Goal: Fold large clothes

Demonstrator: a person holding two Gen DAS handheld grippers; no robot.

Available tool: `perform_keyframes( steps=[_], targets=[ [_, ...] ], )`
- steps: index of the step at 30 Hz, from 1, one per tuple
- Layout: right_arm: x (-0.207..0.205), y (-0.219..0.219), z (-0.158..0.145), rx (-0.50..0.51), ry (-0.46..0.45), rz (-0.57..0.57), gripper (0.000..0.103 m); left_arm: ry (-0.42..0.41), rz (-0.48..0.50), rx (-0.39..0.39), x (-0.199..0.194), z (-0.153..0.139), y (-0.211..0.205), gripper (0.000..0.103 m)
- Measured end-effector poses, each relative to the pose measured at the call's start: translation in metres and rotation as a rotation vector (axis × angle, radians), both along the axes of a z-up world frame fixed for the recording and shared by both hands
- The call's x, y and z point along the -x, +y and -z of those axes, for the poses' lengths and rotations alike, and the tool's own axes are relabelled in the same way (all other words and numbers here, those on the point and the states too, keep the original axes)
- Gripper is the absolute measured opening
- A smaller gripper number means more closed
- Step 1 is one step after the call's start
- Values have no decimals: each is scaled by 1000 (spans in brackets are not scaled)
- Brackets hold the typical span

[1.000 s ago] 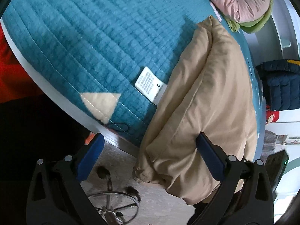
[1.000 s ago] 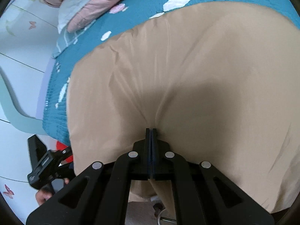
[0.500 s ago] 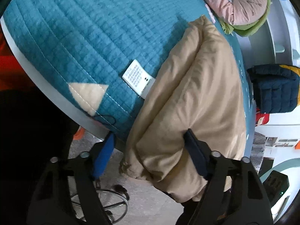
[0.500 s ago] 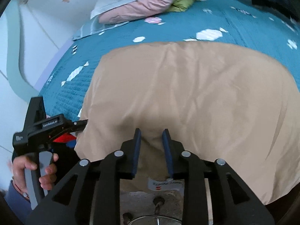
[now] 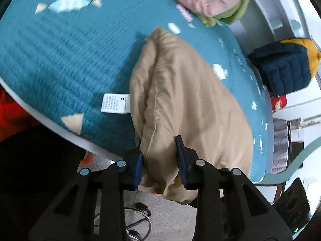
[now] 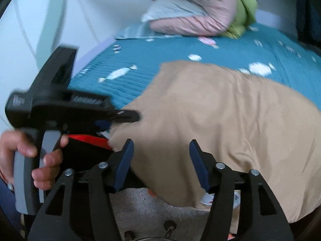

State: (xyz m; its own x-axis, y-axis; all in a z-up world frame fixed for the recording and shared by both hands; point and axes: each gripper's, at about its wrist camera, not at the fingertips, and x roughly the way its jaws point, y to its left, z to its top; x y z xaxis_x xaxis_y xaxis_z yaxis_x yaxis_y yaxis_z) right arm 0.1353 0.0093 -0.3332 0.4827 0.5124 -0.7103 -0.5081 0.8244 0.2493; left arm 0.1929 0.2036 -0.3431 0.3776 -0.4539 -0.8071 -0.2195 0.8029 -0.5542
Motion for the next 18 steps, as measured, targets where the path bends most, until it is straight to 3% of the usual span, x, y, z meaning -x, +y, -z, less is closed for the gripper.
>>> perform_keyframes(
  steps=[6, 15, 17, 18],
  targets=[
    [-2, 19, -4, 19, -45, -30, 69, -58, 54, 29, -7, -31, -20, 28],
    [-26, 33, 15, 61, -59, 21, 69, -45, 73, 115, -13, -37, -26, 28],
    [-28, 32, 18, 70, -77, 42, 62, -51, 83, 96, -16, -40, -32, 27],
    [-29, 30, 18, 68, -75, 50, 46, -52, 88, 95, -16, -41, -33, 27]
  ],
)
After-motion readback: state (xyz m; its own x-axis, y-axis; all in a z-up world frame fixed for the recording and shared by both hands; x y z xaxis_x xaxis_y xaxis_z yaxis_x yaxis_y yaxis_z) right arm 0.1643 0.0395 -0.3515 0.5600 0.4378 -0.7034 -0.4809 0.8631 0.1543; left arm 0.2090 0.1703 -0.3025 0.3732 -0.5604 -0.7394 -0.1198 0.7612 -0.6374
